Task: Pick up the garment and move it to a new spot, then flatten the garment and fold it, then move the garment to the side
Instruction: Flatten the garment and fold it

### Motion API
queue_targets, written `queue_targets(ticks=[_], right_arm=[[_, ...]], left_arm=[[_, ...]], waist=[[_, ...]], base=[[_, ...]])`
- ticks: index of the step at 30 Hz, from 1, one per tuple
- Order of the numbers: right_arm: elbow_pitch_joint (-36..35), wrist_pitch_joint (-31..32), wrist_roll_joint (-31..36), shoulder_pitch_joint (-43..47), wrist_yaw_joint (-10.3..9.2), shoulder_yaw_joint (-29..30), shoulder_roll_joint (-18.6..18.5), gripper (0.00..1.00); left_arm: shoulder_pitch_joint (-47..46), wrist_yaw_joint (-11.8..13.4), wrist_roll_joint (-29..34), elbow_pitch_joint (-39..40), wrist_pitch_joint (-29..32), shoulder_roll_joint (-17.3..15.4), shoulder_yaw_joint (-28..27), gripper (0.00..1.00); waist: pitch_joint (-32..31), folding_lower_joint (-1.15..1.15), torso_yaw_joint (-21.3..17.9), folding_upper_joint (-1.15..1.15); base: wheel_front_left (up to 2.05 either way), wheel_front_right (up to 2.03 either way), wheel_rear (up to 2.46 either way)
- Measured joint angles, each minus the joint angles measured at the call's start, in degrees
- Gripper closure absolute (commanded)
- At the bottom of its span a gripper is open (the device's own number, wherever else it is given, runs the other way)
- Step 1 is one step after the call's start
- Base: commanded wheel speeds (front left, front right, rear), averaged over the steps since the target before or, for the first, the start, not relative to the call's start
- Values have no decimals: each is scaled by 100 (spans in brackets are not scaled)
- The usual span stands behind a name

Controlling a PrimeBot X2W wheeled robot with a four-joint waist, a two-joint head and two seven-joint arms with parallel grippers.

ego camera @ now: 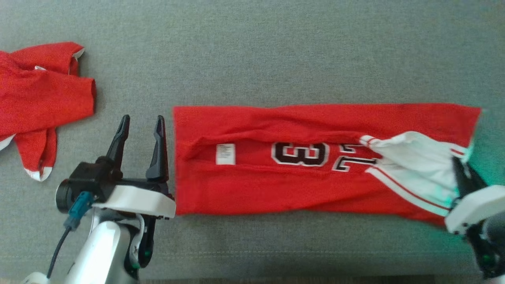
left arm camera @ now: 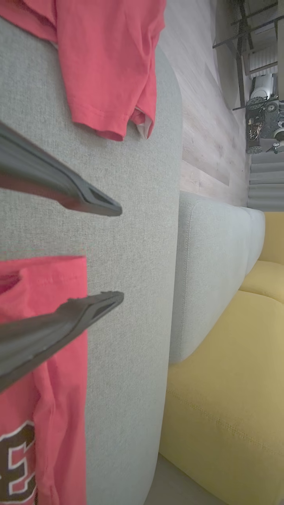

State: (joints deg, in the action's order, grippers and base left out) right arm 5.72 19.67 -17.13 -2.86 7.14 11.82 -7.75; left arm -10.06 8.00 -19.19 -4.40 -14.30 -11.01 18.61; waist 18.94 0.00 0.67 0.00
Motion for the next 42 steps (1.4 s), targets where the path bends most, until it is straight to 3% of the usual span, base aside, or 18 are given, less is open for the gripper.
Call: queue_targets(ticks=[7,10,17,23,27,31,42], right_arm=[[-302,55,64,202,0,808,-292,100],[-535,135,64,274,0,842,-375,100],[-1851,768,-235,239,-1,170,-268,100],[-2625,1330,-871,172,-1,-1009,70,100],[-2483,1368,-1091,10,-1,-1722,218,100],[-1871,1152,-1301,-132,-2,-2470,361,100],[91,-366,-1792,-742,-2,-3370,417,100]], left_arm=[[17,-52,44,-1,0,46,-65,0],[58,-56,44,-3,0,53,-104,0],[244,-97,45,-73,0,99,-129,0],[277,-148,46,-127,0,125,-109,0],[276,-182,102,-148,0,147,-75,0],[273,-199,104,-153,0,167,-51,0],[222,-223,147,-156,0,221,-64,0]], waist=[[-95,0,-11,0],[-152,0,-28,0],[-387,0,-87,0],[-535,0,-42,0],[-557,0,44,0],[-541,0,197,0],[-278,0,502,0]], base=[[0,0,0],[0,0,0],[0,0,0],[0,0,0],[0,0,0],[0,0,0],[0,0,0]])
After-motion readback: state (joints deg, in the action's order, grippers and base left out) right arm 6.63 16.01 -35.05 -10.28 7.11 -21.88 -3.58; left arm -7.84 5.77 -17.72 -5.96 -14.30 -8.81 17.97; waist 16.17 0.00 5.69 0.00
